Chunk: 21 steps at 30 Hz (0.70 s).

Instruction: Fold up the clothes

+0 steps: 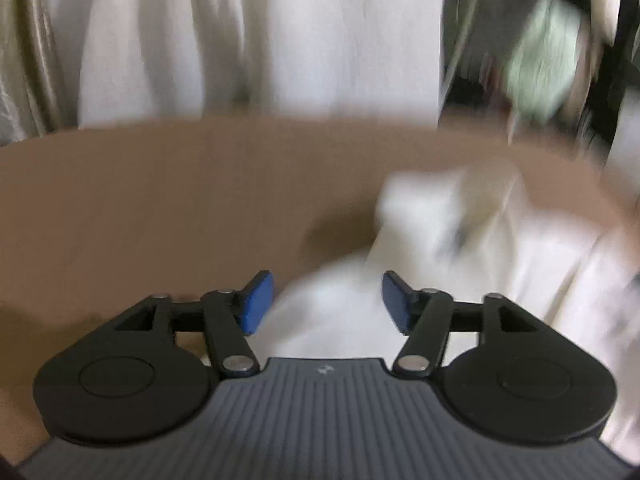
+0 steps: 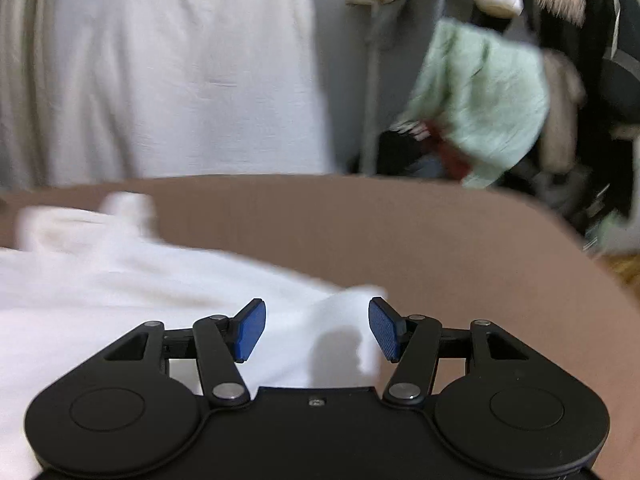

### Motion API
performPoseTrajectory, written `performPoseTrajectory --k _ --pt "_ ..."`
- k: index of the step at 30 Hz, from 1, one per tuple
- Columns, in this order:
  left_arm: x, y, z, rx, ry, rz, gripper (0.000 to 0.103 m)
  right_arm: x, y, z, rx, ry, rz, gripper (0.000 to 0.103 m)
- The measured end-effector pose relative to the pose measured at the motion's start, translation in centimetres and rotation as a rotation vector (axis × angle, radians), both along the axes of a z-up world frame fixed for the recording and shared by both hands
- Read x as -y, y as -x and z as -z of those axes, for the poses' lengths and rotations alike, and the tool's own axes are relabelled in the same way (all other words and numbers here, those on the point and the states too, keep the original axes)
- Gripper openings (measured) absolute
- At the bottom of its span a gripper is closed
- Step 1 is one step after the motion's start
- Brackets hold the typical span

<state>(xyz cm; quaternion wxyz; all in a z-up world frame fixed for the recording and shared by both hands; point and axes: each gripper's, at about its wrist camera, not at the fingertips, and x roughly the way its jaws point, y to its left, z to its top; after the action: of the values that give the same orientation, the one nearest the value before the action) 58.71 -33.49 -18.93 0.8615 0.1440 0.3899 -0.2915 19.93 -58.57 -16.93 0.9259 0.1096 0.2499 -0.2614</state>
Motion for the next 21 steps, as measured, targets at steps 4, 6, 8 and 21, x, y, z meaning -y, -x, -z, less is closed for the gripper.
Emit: performPoseTrajectory --k 4,6,8,21 --pt "-1.3 1.0 4.4 0.118 -0.324 -0.100 0.078 -5.0 1.6 0.1 -0.042 -0.015 -0.200 0.063" --pt "-2.4 1.5 4.1 0.173 -0.288 -0.190 0.079 -6.5 1.2 1.2 -0.115 0.058 -0.220 0.063" --pt "-3.0 3.1 2.7 0.205 -0.246 -0.282 0.077 -7.4 0.8 2.4 -0.169 0.090 -0.190 0.063" --pt "-10.7 22.4 -0.6 0.223 -0.187 -0.317 0.083 -15.6 6.2 2.4 -0.117 -0.344 -0.134 0.065"
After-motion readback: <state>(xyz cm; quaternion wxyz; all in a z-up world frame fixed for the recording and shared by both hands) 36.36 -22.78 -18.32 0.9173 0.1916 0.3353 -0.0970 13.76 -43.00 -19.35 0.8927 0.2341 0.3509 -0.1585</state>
